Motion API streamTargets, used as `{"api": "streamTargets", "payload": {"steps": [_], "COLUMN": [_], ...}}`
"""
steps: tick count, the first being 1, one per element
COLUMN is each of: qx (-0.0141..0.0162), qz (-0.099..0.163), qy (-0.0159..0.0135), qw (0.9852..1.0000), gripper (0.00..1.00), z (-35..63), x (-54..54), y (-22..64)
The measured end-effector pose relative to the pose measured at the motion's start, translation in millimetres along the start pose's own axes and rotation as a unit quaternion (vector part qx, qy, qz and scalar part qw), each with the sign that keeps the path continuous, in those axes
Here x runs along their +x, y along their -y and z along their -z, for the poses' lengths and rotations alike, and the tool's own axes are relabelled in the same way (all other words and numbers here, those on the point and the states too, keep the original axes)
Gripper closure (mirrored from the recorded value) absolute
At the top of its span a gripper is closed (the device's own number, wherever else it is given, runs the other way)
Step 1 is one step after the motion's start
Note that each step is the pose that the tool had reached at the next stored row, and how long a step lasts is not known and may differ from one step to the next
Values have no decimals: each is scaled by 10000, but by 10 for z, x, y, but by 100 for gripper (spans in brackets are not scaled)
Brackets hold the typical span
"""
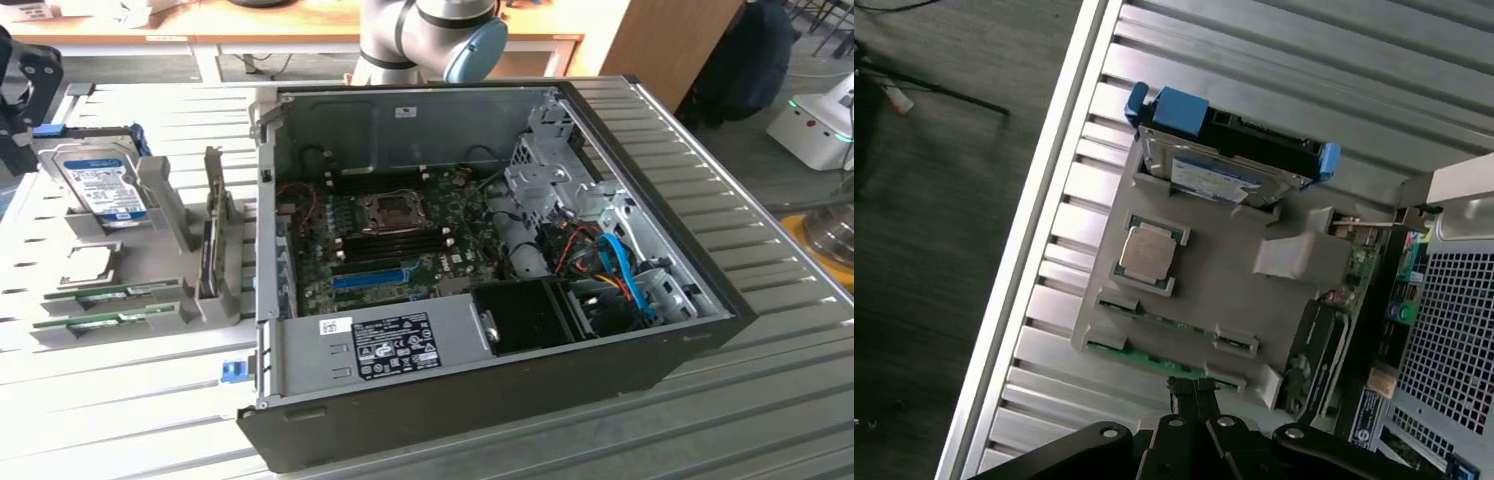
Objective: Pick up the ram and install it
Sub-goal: 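Pick up the ram and move it above insertion slot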
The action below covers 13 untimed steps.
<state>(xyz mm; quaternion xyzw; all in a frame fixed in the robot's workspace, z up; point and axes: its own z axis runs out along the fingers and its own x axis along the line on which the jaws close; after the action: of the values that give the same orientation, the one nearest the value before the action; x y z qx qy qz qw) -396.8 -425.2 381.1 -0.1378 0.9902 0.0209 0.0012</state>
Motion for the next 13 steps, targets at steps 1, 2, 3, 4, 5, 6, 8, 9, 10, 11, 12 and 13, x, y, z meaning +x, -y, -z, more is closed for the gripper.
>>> {"api": "streamTargets", "payload": {"steps": [1, 2, 3, 4, 5, 6, 8, 9, 10, 11, 12, 13], "qx": [-1, -1, -2, -2, -3, -3, -4, -5, -5, -6, -7, -7], "qz": [69, 137, 206, 277, 349, 416, 548, 614, 680, 749, 815, 880], "qy": [-3, -6, -9, -12, -14, -17, -23, -25, -28, -31, -34, -36], "qw": [10000, 9999, 9998, 9996, 9994, 9991, 9985, 9981, 9977, 9972, 9967, 9961], "gripper": [89, 89, 89, 89, 89, 89, 89, 89, 89, 89, 89, 89], "z": [-1, -1, -2, -2, -4, -4, -5, -6, -7, -7, -8, -9], "x": [0, 0, 0, 0, 0, 0, 0, 0, 0, 0, 0, 0], "y": [0, 0, 0, 0, 0, 0, 0, 0, 0, 0, 0, 0]}}
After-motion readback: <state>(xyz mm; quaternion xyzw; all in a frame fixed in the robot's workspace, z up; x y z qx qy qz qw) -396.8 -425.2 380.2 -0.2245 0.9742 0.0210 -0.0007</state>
